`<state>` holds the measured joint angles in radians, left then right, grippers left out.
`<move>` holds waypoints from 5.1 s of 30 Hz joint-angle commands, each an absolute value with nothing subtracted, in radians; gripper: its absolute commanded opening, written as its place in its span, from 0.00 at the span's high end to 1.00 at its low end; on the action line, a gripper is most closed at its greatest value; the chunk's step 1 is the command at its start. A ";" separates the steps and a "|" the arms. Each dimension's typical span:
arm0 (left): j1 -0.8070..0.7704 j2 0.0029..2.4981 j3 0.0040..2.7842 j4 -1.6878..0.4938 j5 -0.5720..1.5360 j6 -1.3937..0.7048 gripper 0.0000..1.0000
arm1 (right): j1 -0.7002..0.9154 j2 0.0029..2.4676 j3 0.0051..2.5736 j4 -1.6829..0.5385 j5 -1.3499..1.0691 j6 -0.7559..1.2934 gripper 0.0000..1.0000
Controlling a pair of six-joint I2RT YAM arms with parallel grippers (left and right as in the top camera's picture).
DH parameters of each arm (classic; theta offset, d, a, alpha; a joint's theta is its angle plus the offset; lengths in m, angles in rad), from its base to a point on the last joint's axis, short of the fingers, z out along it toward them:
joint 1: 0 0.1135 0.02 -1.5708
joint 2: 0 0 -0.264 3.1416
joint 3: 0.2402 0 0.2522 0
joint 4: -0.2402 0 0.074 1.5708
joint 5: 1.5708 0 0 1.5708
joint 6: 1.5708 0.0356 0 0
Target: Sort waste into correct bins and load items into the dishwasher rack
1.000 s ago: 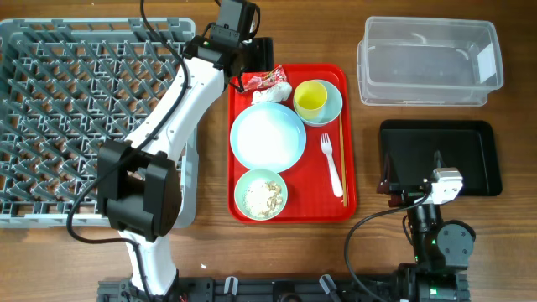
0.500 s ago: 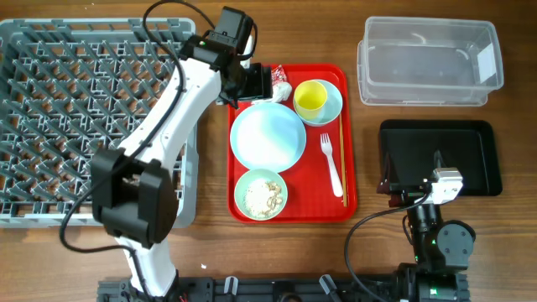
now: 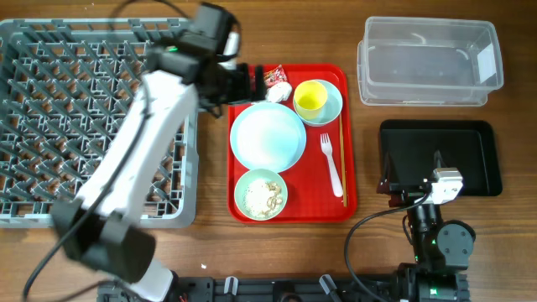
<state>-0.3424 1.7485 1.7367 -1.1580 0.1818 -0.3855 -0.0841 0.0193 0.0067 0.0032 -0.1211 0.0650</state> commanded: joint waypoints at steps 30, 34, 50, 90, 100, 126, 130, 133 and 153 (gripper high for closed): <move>0.313 1.515 1.748 -1.407 0.055 -0.592 0.00 | -0.090 0.014 0.006 0.516 -0.387 1.499 0.00; 0.313 1.515 1.748 -1.407 0.054 -0.592 0.00 | -0.090 0.028 0.117 0.501 -0.520 1.224 0.00; 0.313 1.515 1.748 -1.407 0.054 -0.592 0.00 | 0.330 0.995 0.887 -0.590 -0.730 0.341 0.00; 0.313 1.515 1.748 -1.407 0.054 -0.592 0.00 | 1.070 1.850 1.382 -0.878 -0.079 0.257 0.28; 0.313 1.515 1.748 -1.407 0.055 -0.592 0.00 | 1.097 2.005 1.382 -0.943 0.096 0.198 0.53; 0.313 1.515 1.748 -1.407 0.054 -0.592 0.00 | 1.097 2.004 1.420 -0.994 0.114 0.241 0.96; 0.313 1.515 1.748 -1.407 0.054 -0.592 0.00 | 1.096 2.003 1.473 -1.026 0.138 0.323 0.96; 0.313 1.515 1.748 -1.407 0.055 -0.592 0.00 | 1.096 2.003 1.517 -1.074 0.245 0.369 0.96; 0.313 1.515 1.748 -1.407 0.054 -0.592 0.00 | 0.291 1.612 1.520 -1.168 -0.043 0.178 0.96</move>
<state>0.3080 1.5131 1.7393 -1.4071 0.0528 -0.5823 0.4133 1.6337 1.5074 -1.1641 0.1066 0.2771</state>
